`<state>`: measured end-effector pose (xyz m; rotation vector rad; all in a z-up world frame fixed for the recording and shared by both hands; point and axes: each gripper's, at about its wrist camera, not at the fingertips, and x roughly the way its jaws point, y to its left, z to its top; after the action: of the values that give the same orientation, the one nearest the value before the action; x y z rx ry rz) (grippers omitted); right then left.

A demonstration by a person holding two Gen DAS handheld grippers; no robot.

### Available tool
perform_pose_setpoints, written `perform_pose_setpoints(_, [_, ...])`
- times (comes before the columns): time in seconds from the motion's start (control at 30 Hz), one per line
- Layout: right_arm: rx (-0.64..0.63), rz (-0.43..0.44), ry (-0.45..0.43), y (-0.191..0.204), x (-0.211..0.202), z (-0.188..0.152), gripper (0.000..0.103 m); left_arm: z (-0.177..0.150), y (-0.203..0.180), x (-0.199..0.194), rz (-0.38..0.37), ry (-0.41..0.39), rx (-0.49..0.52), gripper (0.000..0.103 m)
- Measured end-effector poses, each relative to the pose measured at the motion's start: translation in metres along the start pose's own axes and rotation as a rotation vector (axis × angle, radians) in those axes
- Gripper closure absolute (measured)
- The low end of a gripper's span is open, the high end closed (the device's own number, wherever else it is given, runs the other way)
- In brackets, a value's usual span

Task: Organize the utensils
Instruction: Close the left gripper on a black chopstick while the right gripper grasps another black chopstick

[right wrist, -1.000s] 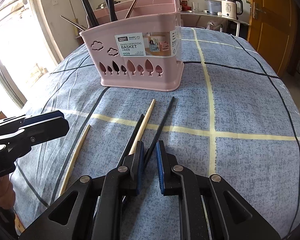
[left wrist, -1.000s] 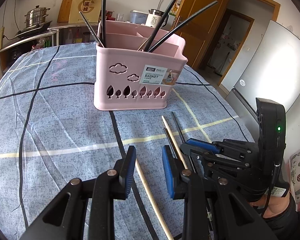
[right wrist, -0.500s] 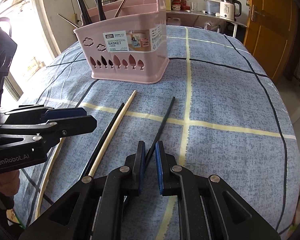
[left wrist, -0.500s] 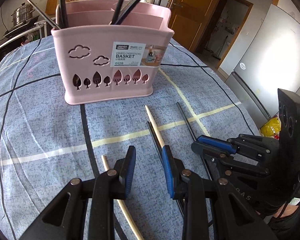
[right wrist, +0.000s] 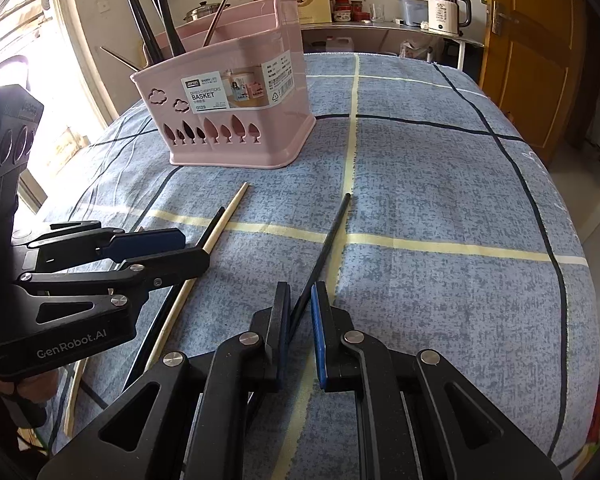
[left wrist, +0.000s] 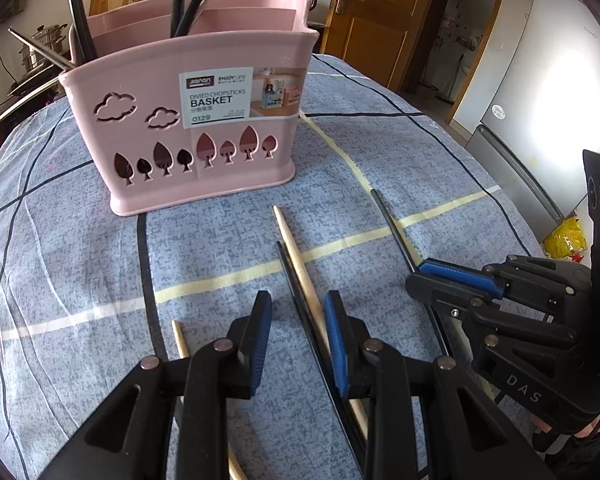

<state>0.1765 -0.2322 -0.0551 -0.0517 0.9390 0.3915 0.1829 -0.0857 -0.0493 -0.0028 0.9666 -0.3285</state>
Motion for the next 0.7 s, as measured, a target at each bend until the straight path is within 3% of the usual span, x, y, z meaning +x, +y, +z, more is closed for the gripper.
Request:
perform_pose_setpoints(0.23, [0.005, -0.003, -0.002, -0.004, -0.001, -0.001, 0.092, -0.002, 0.017, -0.003, -0.023, -0.019, -0.089, 0.075])
perform_pose_setpoints(0.47, [0.011, 0.003, -0.005, -0.006, -0.001, -0.001, 0.092, -0.002, 0.006, -0.002, 0.016, -0.024, -0.046, 0.074])
perform_pose_setpoints(0.7, [0.016, -0.002, -0.004, -0.008, -0.002, -0.002, 0.092, 0.003, 0.008, 0.002, 0.008, -0.011, -0.094, 0.075])
